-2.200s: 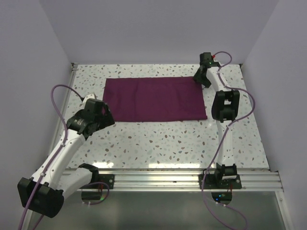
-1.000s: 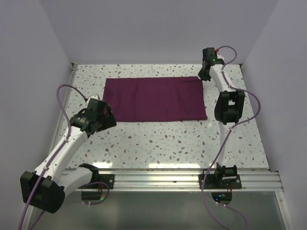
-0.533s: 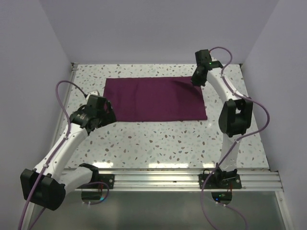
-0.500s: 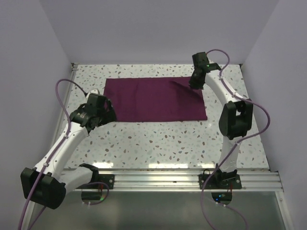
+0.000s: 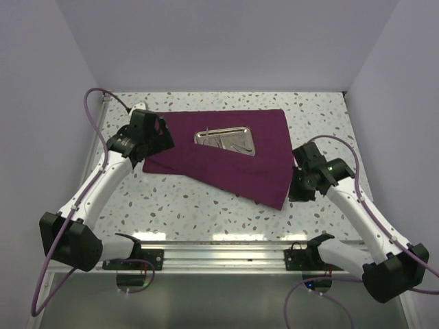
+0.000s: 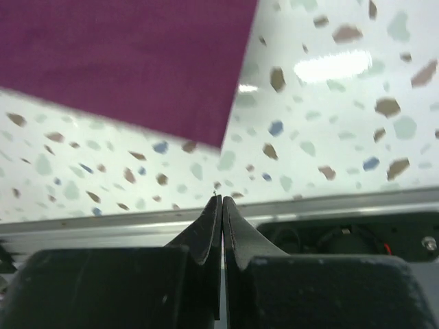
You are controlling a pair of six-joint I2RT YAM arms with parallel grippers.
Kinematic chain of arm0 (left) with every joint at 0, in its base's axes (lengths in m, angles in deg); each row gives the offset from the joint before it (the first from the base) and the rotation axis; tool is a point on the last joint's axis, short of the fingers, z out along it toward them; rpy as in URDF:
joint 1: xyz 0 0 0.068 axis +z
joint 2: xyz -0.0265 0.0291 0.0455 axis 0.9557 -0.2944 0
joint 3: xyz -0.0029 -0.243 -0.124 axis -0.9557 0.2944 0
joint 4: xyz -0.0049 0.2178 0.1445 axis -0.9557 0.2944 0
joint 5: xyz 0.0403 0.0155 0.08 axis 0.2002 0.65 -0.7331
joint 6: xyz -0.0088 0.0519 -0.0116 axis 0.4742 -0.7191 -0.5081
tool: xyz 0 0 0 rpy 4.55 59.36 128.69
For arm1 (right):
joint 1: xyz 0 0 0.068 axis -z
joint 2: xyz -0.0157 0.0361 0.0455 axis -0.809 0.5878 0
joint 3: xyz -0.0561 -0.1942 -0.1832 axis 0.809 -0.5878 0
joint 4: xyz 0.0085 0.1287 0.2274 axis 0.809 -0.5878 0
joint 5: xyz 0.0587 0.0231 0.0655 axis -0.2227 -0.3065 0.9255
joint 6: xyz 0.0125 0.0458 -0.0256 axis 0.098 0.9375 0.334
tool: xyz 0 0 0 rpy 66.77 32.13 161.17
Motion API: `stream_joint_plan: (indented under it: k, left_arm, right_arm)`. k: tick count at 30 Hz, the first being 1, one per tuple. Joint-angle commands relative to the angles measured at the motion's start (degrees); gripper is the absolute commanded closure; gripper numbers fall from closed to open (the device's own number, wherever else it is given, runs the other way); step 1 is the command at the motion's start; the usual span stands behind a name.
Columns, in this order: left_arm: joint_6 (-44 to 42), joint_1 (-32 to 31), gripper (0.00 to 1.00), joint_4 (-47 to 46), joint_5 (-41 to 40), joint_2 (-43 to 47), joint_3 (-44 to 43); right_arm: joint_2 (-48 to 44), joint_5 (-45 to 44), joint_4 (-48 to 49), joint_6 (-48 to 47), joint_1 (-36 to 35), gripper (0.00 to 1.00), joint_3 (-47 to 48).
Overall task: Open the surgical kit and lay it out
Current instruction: Open the surgical kit at the center of the board.
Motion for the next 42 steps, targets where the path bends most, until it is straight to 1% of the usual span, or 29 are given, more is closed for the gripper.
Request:
stream_joint_plan:
  k: [1,3,6,10,11,12,13,15,16,18,20,22,23,26,29,30,34,38,39,40,42]
  left_arm:
    - [-0.2,0.3,0.03,-3.3,0.8,-0.9,-2.9]
    - [0.2,0.3,0.04,-3.2,1.2,-1.6,-3.5]
    - [1.0,0.3,0.04,-3.0,1.8,-2.1,-4.1]
    - [1.3,0.2,0.04,-2.9,1.4,-1.5,-3.9]
    - [1.4,0.3,0.04,-2.9,0.9,-1.4,-3.3]
    - [1.4,0.3,0.04,-3.1,0.6,-1.4,-3.0]
    - [1.5,0.3,0.04,-3.5,0.3,-1.4,-1.7]
    - [1.1,0.4,0.02,-5.2,-1.4,-1.6,-0.2]
    - [0.8,0.4,0.01,-5.7,-3.9,-2.0,1.2]
    - [-1.2,2.2,0.01,-7.6,-5.2,-3.0,2.0]
    - [-4.8,4.8,0.00,-10.6,-4.3,-3.5,4.0]
    - [-6.2,7.1,0.01,-13.7,-2.1,-5.3,4.7]
    - [-6.6,9.8,0.01,-14.6,-1.0,-6.1,4.9]
    - [-6.3,14.8,0.04,-17.9,3.3,-9.9,5.4]
    - [-5.7,16.9,0.06,-21.5,6.4,-13.6,5.8]
    - [-5.6,18.5,0.06,-22.6,7.2,-15.7,5.7]
    - [-4.8,19.0,0.12,-25.2,10.4,-21.0,5.7]
    - [-3.0,19.3,0.16,-28.1,10.2,-24.4,7.0]
    - [-2.5,19.9,0.18,-28.7,10.5,-25.5,7.4]
    - [-2.1,20.1,0.23,-29.1,11.3,-25.9,7.8]
    - [-0.7,21.1,0.27,-30.0,11.7,-26.4,8.3]
  right_arm:
    - [-4.6,2.4,-8.2,-1.7,-0.1,1.00,-3.8]
    - [-5.9,4.5,-9.9,-2.5,-0.1,1.00,-6.3]
    - [-8.3,4.5,-13.3,-2.9,-0.1,1.00,-7.8]
    - [-10.9,4.5,-14.7,-2.7,-0.1,1.00,-8.8]
    - [-10.7,6.1,-14.8,-2.8,-0.1,1.00,-8.6]
    - [-10.0,6.8,-14.1,-2.9,-0.1,0.95,-8.3]
    - [-8.7,7.7,-13.7,-3.3,-0.1,0.54,-7.4]
    - [-7.6,9.4,-9.9,-3.4,-0.1,0.25,-6.2]
    - [-6.6,9.4,-8.1,-3.5,0.0,0.02,-4.8]
    - [-5.0,8.6,-4.1,-3.6,-0.1,0.02,-3.0]
    - [-0.9,7.5,-2.5,-4.5,-0.1,0.01,-0.1]
    - [1.6,7.7,0.5,-5.1,-0.1,0.01,1.4]
    - [3.7,8.0,1.8,-5.1,-0.1,0.02,1.6]
    - [6.6,8.8,5.5,-4.5,-0.1,0.02,2.0]
    - [9.6,9.5,7.2,-3.8,-0.1,0.02,1.9]
    - [10.3,9.7,7.4,-3.8,-0.1,0.02,2.0]
    - [10.6,8.0,5.8,-5.5,-0.1,0.01,3.0]
    - [10.7,6.2,3.8,-6.4,-0.1,0.02,4.4]
    - [10.6,5.9,3.2,-6.5,-0.1,0.02,4.8]
    - [10.6,5.8,2.9,-6.5,-0.1,0.02,5.0]
    - [10.6,5.7,2.6,-6.2,-0.1,0.01,5.3]
